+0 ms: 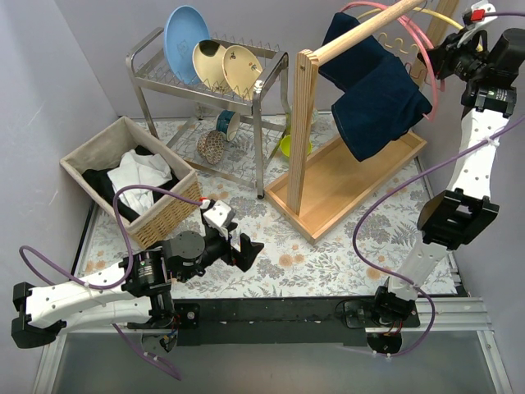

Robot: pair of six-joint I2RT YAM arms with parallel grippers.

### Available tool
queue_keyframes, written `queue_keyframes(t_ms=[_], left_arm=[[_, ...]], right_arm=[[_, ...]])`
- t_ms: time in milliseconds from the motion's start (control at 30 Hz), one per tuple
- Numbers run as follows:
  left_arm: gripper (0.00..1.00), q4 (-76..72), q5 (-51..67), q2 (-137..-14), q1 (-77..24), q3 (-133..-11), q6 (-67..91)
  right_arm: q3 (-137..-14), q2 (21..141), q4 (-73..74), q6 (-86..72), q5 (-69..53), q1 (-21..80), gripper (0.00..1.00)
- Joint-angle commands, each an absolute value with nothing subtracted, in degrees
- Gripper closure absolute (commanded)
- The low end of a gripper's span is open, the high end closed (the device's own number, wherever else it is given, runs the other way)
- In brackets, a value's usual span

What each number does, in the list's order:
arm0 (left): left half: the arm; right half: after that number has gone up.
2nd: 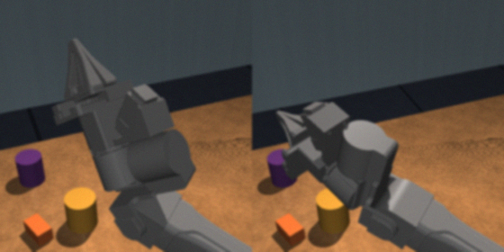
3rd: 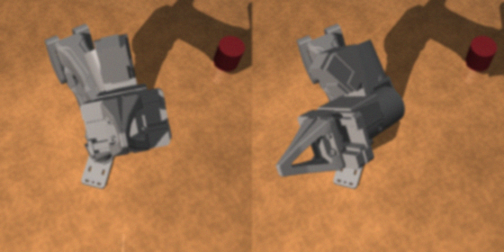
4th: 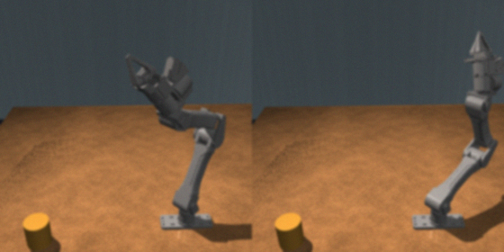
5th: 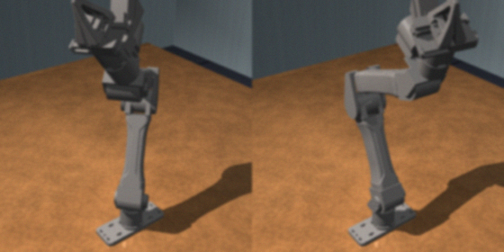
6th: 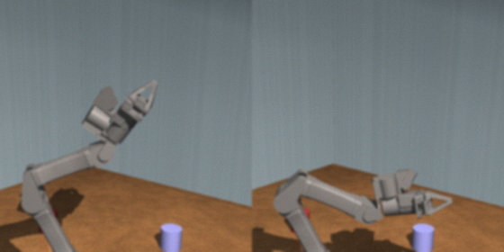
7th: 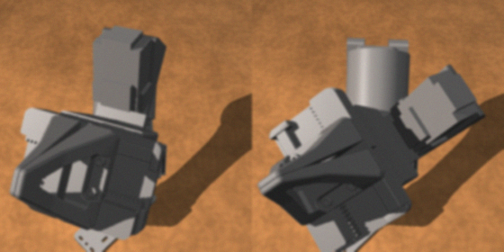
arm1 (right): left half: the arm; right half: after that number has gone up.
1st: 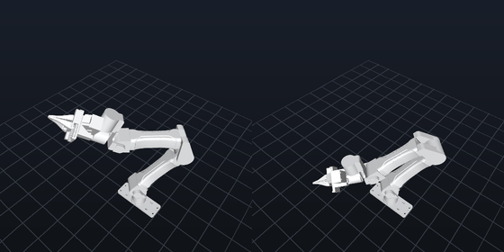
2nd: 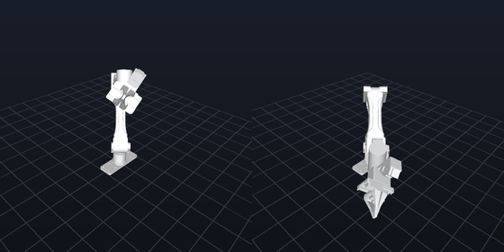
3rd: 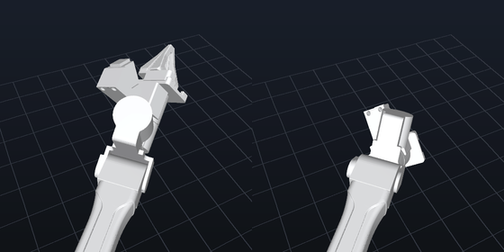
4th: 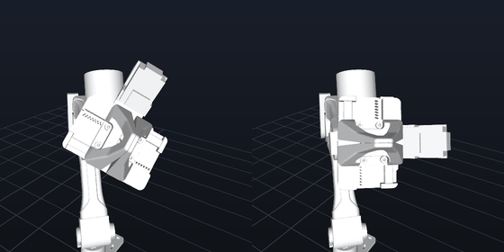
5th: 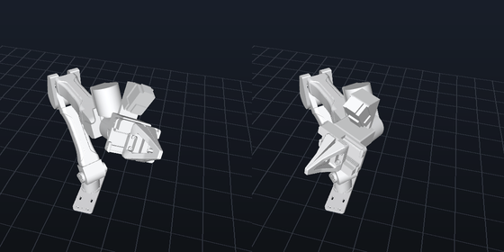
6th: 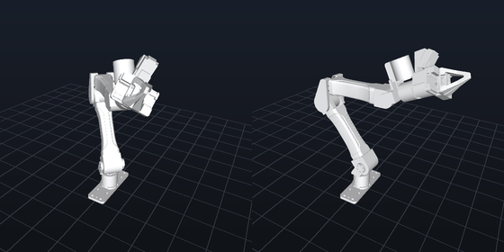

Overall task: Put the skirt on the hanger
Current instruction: Grab a hanger with the right arm

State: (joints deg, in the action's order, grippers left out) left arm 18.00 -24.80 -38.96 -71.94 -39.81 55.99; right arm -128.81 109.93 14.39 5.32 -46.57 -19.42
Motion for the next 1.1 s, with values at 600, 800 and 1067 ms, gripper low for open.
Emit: queue_keyframes(t_ms=[600,800,1067], left_arm=[[0.02,18.37,-23.12,-37.71,-71.81,-40.69,58.27],[0.02,18.28,-22.5,-37.27,-71.81,-40.43,58.62],[0.02,18.37,-21.8,-37.0,-71.81,-41.04,58.01]], right_arm=[[-99.5,88.08,24.7,27.32,-50.53,-30.67,0.99],[-94.4,82.62,30.31,33.39,-52.21,-35.24,0.99],[-92.38,76.03,41.73,43.66,-53.17,-45.16,0.99]])
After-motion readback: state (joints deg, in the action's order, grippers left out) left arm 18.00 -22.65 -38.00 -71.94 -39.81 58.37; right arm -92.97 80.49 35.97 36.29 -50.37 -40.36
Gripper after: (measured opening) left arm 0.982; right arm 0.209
